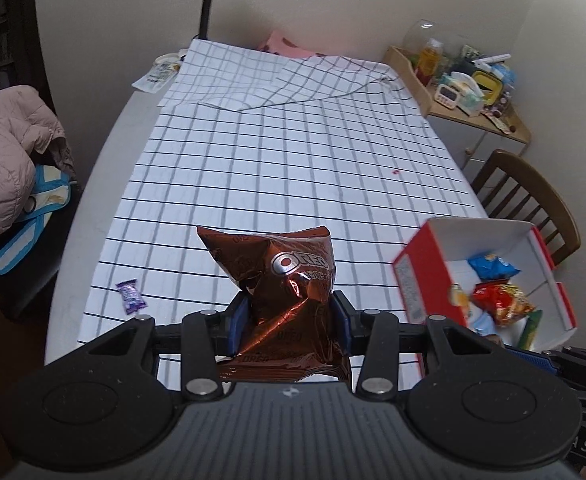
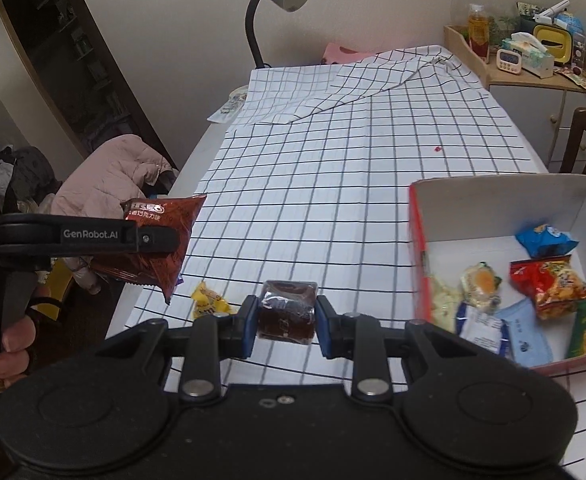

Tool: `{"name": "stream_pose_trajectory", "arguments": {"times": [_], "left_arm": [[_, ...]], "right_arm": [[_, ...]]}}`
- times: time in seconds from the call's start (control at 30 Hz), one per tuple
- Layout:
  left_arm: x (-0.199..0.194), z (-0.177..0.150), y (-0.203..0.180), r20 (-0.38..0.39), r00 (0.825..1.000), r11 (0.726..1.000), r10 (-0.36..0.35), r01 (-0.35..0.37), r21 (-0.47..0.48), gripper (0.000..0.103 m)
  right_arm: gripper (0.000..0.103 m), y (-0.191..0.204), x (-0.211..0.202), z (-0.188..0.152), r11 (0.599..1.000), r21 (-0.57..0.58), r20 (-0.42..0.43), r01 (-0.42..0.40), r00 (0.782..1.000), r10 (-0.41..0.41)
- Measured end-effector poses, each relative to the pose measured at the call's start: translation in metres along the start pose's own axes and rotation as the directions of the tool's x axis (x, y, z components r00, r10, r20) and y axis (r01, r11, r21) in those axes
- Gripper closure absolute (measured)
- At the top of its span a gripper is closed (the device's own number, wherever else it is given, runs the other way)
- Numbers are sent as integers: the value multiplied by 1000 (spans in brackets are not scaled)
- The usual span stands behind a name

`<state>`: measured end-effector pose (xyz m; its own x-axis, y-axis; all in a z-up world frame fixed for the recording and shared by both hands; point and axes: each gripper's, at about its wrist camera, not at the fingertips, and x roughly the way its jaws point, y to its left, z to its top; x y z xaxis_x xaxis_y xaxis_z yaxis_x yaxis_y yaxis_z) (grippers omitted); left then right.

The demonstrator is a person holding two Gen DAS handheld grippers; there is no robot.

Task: Organize snacks
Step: 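Carry the Oreo bag and brown candy into the red shoebox and open both tools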

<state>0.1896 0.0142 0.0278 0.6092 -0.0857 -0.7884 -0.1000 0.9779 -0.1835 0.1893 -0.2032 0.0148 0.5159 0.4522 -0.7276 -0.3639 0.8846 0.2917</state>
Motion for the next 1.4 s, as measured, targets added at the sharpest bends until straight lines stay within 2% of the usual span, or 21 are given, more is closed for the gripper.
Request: {"name": "stream_pose_trajectory", "arguments": {"times": [0.4, 0.7, 0.87, 1.07, 1.4], "left_arm": [[10, -17, -118, -13, 999, 997, -48, 49, 54, 61], [38, -19, -190, -31, 996, 991, -78, 81, 107, 61], [67, -16, -211, -64, 994, 988, -92, 99, 117, 60], [103, -15, -222, -110, 992, 990, -67, 80, 118, 60], [145, -15, -241, -141, 989, 983, -40, 64, 174, 60]], "right_arm": [[76, -93, -49, -7, 999, 18, 31, 39, 999, -40], [76, -165, -56, -11, 993, 58, 22, 104, 994, -105], [76, -193, -46, -12, 988, 65, -2, 137, 991, -137], [76, -219, -27, -13, 983, 73, -46, 168, 985, -165], [76, -233, 5, -18, 986, 56, -120, 158, 981, -150]]}}
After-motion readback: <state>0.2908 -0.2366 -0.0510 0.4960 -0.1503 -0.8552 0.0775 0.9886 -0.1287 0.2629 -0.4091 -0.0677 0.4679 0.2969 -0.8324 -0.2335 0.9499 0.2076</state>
